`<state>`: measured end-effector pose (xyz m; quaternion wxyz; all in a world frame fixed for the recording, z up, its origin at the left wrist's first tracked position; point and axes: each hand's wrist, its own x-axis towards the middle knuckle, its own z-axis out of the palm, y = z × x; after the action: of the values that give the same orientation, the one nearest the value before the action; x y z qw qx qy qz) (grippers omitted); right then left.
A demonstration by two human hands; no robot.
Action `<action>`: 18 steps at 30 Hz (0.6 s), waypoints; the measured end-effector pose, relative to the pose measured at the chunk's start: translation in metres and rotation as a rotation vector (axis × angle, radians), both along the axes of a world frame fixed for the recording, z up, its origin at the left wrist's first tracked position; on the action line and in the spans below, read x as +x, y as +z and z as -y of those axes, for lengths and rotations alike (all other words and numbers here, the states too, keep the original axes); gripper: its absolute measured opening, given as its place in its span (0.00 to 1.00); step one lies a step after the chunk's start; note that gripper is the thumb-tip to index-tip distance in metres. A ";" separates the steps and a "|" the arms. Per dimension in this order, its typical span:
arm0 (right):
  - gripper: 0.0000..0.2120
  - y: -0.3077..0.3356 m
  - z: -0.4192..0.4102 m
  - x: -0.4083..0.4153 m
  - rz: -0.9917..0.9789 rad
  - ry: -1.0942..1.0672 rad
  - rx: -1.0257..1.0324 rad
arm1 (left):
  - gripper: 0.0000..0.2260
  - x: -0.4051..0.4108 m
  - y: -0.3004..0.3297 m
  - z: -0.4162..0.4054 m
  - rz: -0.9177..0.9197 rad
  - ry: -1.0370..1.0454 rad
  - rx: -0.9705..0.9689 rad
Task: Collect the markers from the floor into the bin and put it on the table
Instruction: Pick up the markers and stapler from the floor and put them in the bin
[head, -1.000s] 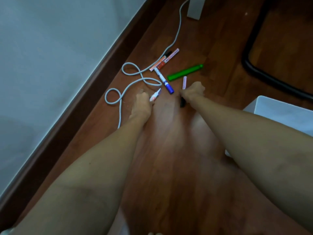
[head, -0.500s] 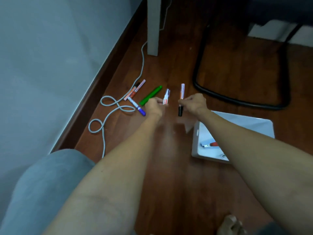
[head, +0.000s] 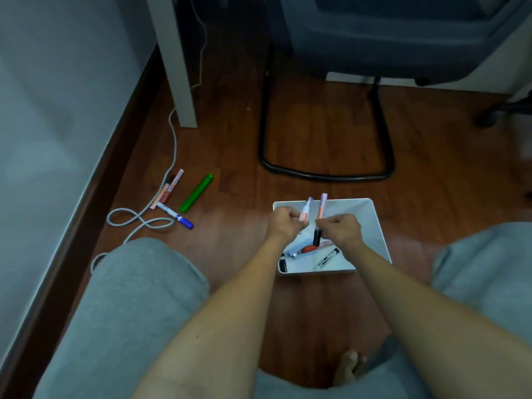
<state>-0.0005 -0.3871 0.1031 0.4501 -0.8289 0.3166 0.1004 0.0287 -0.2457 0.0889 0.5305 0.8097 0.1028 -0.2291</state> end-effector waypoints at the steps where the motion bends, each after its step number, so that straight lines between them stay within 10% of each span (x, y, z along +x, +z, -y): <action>1: 0.12 -0.003 0.002 -0.006 -0.016 -0.015 0.000 | 0.08 -0.003 -0.004 0.001 -0.002 -0.008 0.013; 18: 0.08 -0.030 -0.131 0.132 0.217 0.303 0.056 | 0.11 0.058 -0.034 -0.136 0.131 0.569 0.277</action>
<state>0.1314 -0.2562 0.0734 0.4844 -0.8601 0.1349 0.0858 0.0871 -0.1093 0.0552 0.4635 0.8260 0.3209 -0.0027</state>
